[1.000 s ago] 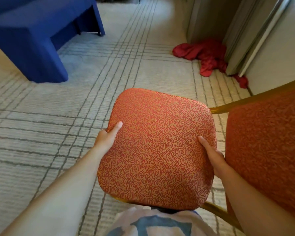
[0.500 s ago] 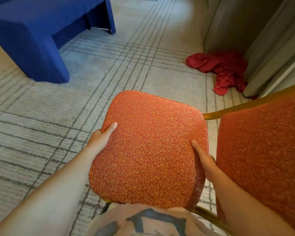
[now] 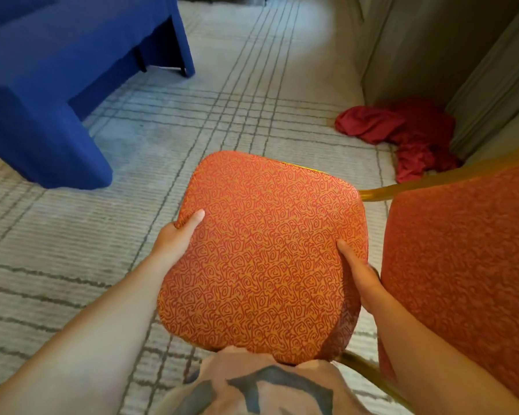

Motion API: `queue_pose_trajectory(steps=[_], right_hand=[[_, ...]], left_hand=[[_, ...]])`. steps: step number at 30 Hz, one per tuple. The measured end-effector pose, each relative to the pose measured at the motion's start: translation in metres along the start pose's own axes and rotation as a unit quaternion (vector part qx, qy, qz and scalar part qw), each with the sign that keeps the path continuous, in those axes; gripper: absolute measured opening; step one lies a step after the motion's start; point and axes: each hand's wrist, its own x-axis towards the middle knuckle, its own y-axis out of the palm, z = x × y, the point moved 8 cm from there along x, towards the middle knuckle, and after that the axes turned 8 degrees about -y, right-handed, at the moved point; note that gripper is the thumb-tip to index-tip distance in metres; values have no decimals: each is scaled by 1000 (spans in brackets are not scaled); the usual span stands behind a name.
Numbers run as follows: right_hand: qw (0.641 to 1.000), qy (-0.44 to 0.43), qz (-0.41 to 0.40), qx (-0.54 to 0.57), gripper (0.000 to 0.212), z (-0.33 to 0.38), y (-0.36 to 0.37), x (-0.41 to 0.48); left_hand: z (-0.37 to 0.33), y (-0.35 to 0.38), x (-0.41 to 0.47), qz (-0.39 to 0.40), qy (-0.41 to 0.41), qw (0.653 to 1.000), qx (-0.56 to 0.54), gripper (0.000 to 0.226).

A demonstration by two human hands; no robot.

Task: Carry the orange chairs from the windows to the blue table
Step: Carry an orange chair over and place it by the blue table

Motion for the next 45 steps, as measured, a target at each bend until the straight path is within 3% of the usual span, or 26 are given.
queue_pose_trajectory(steps=[3,11,21,30,37,45], right_hand=[[999,-29,-7,10,61,51,38,41],[1000,-3,-22,9,65,113,90,159],[998,18,-45,-30,66,244,140,389],[997,60,-13,-42,61,295,194,528],[995,85,-16,-47,71,333,242,643],[998,42,-37,-41,58,442,322,791]], left_hand=[[-49,-10,58,-12,27,1000,5,68],[-124,11,190,14,35,999,16,66],[-269,83,395,9,-8,1000,25,98],[-337,115,523,-5,-52,999,15,72],[-386,141,641,17,-68,997,29,78],[-500,151,808,-5,-47,999,6,71]])
